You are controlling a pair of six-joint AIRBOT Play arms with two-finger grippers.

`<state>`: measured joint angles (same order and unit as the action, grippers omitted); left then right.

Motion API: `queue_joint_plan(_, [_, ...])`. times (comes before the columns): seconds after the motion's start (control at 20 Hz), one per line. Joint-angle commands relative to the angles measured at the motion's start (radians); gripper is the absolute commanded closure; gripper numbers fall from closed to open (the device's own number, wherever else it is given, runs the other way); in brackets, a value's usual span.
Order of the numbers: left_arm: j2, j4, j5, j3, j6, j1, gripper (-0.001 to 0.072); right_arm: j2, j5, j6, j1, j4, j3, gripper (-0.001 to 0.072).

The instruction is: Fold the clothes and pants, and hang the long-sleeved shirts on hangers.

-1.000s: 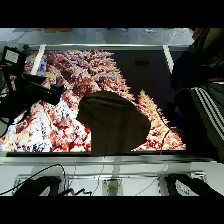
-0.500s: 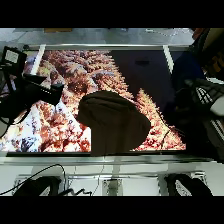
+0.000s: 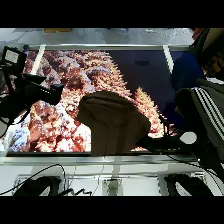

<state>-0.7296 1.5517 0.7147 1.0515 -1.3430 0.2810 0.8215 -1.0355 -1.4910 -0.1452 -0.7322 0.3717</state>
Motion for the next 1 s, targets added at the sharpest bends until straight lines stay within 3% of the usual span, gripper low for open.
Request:
queue_joint_plan(0.0, [0.000, -0.012, 0.000, 0.001, 0.000, -0.001, 0.0018, 0.064, 0.184, -0.074, -0.132, 0.074, -0.042, 0.0238])
queue_joint_plan(0.45, [0.000, -0.012, 0.000, 0.001, 0.000, -0.001, 0.0018, 0.331, 0.339, -0.095, -0.282, 0.301, -0.039, 0.0241])
queue_joint_plan(0.6, [0.000, -0.012, 0.001, 0.001, 0.000, -0.001, 0.0018, 0.372, 0.391, -0.093, -0.282, 0.339, -0.039, 0.0409])
queue_joint_plan(0.65, [0.000, -0.012, 0.000, 0.000, 0.000, -0.001, 0.0018, 0.372, 0.425, -0.086, -0.282, 0.348, -0.039, 0.0409])
queue_joint_plan(0.7, [-0.001, -0.012, 0.000, 0.000, 0.000, -0.001, 0.0018, 0.372, 0.448, -0.084, -0.282, 0.350, -0.035, 0.0460])
queue_joint_plan(0.75, [-0.004, -0.011, 0.000, 0.000, -0.004, -0.001, 0.0018, 0.372, 0.459, -0.058, -0.282, 0.351, -0.023, 0.0617])
queue_joint_plan(0.8, [-0.010, -0.011, 0.000, 0.000, -0.004, -0.001, 0.0018, 0.372, 0.464, -0.016, -0.282, 0.350, -0.002, 0.0689])
queue_joint_plan(0.9, [-0.024, -0.011, -0.001, 0.000, -0.004, -0.002, 0.0026, 0.371, 0.457, 0.068, -0.281, 0.330, 0.060, 0.0694])
queue_joint_plan(0.95, [-0.033, -0.011, -0.001, 0.000, -0.012, -0.005, 0.0140, 0.366, 0.447, 0.077, -0.280, 0.301, 0.098, 0.0694])
